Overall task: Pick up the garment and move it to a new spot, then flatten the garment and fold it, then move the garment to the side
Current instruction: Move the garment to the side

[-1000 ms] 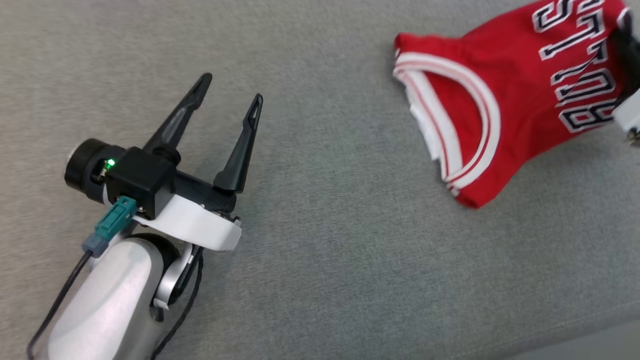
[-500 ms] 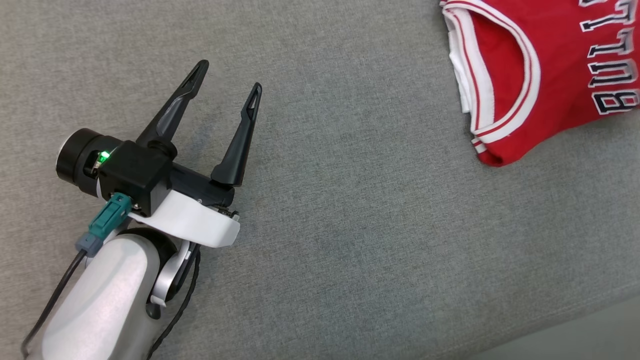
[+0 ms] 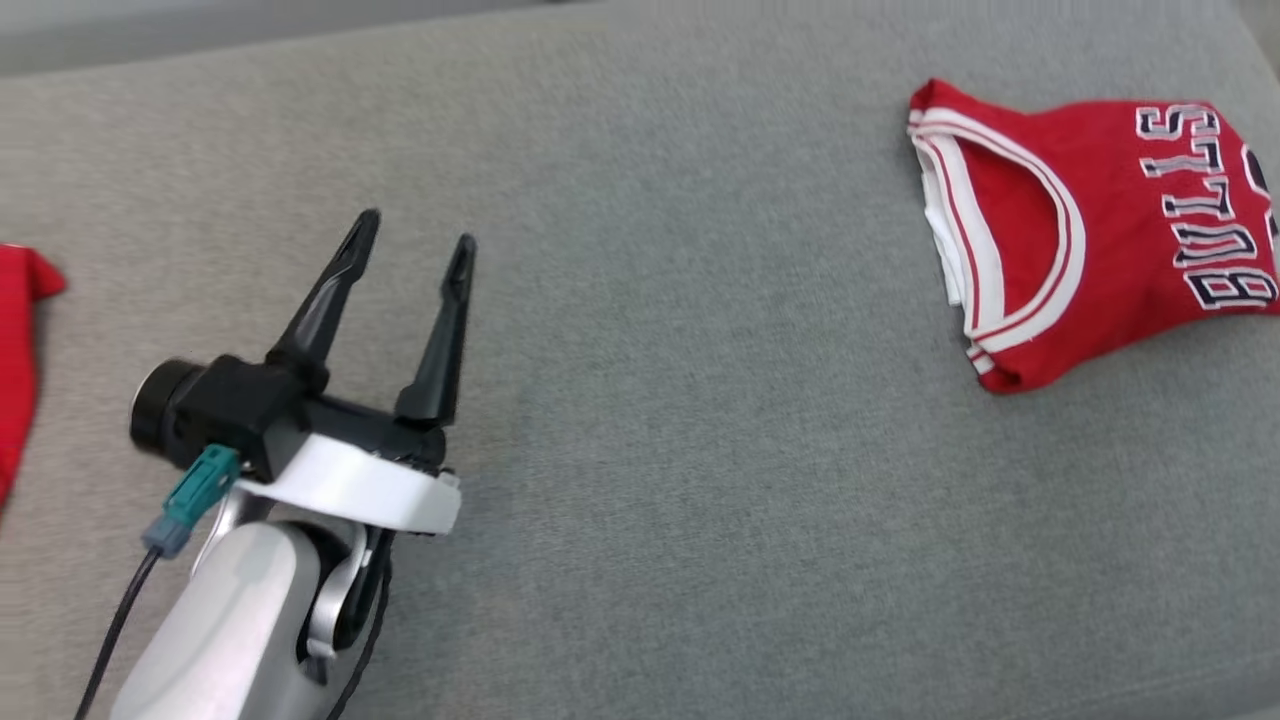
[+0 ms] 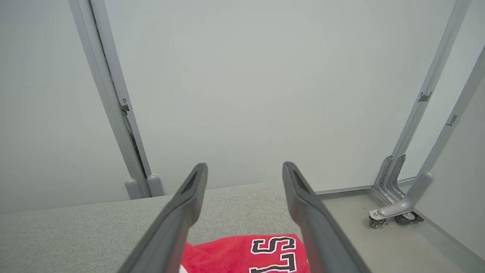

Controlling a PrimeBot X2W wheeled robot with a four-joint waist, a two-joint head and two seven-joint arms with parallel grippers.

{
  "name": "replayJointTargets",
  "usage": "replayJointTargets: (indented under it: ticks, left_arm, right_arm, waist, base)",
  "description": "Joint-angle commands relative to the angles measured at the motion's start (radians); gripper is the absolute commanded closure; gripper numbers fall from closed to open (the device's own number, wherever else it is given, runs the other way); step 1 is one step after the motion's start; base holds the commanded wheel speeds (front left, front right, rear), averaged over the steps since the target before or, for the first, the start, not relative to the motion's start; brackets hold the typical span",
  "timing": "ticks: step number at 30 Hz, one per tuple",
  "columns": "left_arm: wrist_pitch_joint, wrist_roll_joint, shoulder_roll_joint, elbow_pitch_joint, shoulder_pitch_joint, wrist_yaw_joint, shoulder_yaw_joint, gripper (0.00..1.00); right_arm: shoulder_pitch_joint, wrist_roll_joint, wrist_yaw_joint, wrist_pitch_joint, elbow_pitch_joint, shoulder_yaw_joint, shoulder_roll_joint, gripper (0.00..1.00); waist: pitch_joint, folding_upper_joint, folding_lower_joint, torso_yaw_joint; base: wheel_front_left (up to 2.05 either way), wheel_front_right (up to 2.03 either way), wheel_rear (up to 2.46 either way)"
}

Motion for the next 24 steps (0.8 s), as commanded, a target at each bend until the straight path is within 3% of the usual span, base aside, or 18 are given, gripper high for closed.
replayJointTargets:
  ticks: [1,9,17,24]
  left_arm:
    - [-0.01,-0.011,0.01,0.01,0.025,0.01,0.014,0.0]
    - [-0.044,-0.051,0.024,0.041,0.139,0.035,0.058,0.0]
    - [-0.062,-0.083,0.003,0.071,0.229,0.057,0.063,0.0]
    - [-0.082,-0.097,-0.021,0.115,0.288,0.065,0.073,0.0]
  right_arm:
    - [0.04,-0.004,0.002,-0.001,-0.028,0.005,-0.01,0.0]
    - [0.278,-0.005,0.002,0.052,-0.272,-0.058,-0.032,0.0]
    - [0.621,-0.06,0.002,0.086,-0.528,-0.202,0.104,0.0]
    - [0.818,-0.143,0.002,0.052,-0.632,-0.243,0.213,0.0]
  waist:
    - [-0.084,0.0,0.0,0.066]
    - [-0.224,0.0,0.0,0.172]
    - [-0.31,0.0,0.0,0.264]
    - [-0.354,0.0,0.0,0.289]
  base:
    - [0.0,0.0,0.0]
    - [0.0,0.0,0.0]
    - [0.0,0.0,0.0]
    - [0.0,0.0,0.0]
